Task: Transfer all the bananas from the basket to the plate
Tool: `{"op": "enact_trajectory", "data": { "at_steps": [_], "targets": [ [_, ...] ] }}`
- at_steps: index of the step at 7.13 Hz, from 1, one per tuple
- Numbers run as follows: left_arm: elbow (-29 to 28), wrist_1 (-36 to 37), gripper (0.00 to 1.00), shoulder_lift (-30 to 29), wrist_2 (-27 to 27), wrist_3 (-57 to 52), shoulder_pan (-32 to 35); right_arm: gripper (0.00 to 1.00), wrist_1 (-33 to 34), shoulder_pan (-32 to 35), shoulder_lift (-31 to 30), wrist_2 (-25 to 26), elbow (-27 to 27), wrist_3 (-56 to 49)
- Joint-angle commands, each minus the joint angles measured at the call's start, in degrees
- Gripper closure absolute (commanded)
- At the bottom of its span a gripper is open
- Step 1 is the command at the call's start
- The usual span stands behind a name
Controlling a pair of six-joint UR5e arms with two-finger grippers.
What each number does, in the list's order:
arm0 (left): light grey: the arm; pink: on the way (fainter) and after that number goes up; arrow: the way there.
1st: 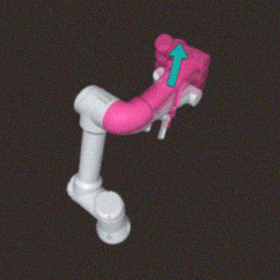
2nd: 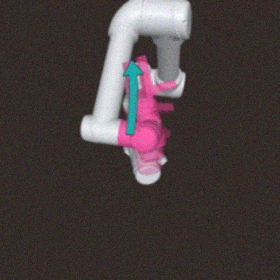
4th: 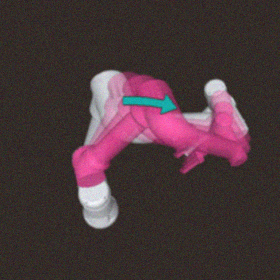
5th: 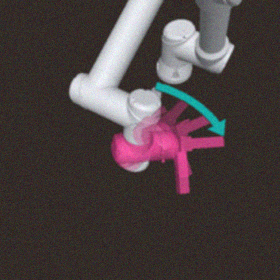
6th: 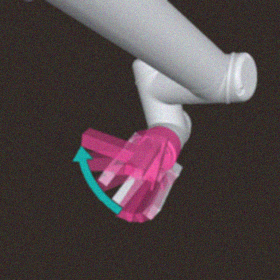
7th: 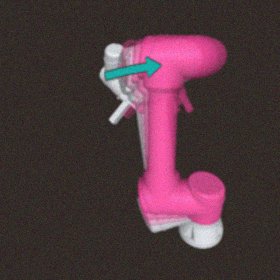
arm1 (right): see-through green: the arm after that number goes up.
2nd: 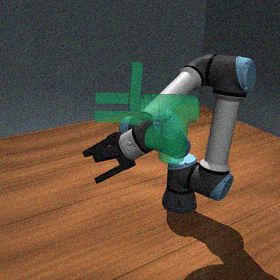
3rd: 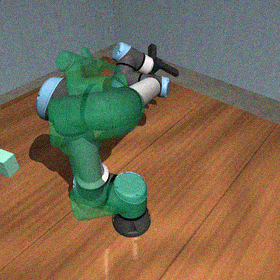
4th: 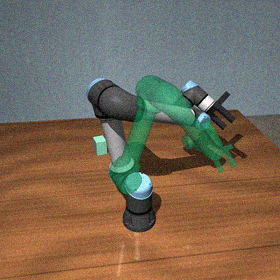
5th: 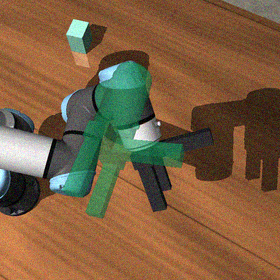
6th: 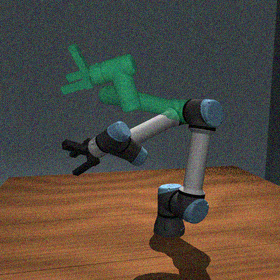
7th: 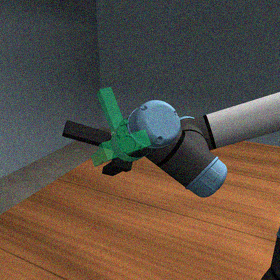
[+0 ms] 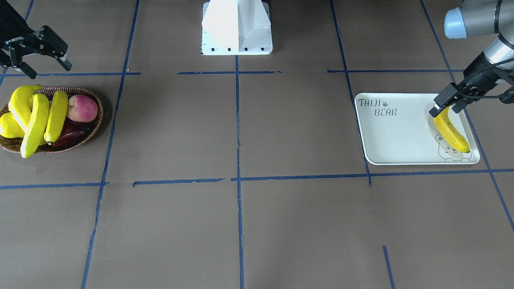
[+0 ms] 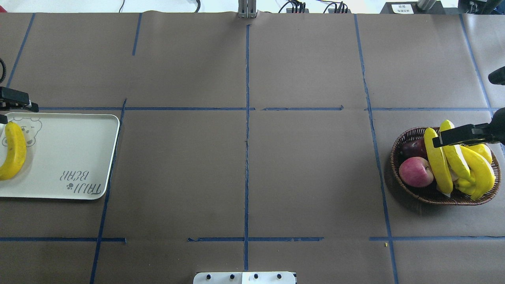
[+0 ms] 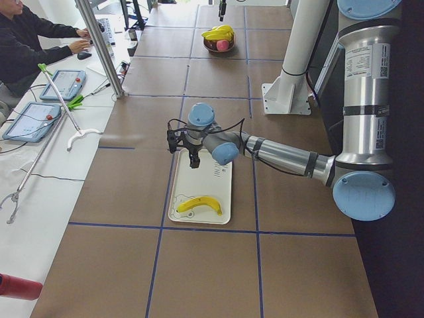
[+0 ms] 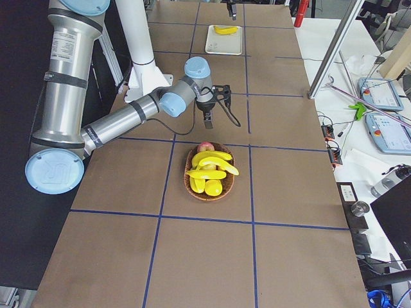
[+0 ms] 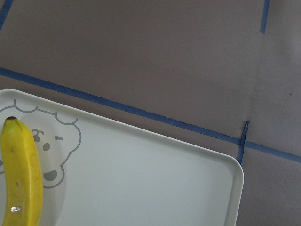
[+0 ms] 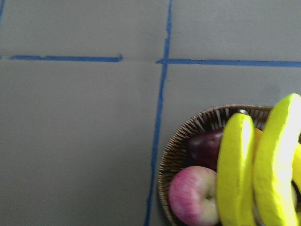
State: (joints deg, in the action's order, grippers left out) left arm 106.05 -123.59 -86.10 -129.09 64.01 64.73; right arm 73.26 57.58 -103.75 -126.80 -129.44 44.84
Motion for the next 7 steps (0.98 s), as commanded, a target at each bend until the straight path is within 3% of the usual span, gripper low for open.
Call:
{"op": "enact_trajectory", "data": {
  "at_steps": [1, 2, 3, 4, 7],
  "targets": [
    [0.82, -0.08, 0.01, -0.12, -0.02, 0.33, -0.04, 0.00, -1.53, 3.84, -9.16, -1.24, 1.97, -12.88],
    [1.34, 0.01, 0.01, -0.12, -0.02, 0.33, -0.13, 0.00, -6.59, 6.64, -9.45, -6.65, 7.74, -13.19],
    [1.87, 0.01, 0.01, -0.12, -0.11, 0.67, -0.13, 0.00, -18.30, 9.54, -9.63, -10.96, 15.97, -11.80],
    [2.57, 0.01, 0.01, -0.30, -0.02, 3.81, -0.39, 0.01, -23.64, 10.61, -9.54, -14.31, 20.58, -7.00],
    [3.02, 0.01, 0.01, -0.56, 0.07, 4.19, -1.01, 0.01, -24.04, 10.62, -7.45, -14.70, 24.66, -2.82]
  ]
}}
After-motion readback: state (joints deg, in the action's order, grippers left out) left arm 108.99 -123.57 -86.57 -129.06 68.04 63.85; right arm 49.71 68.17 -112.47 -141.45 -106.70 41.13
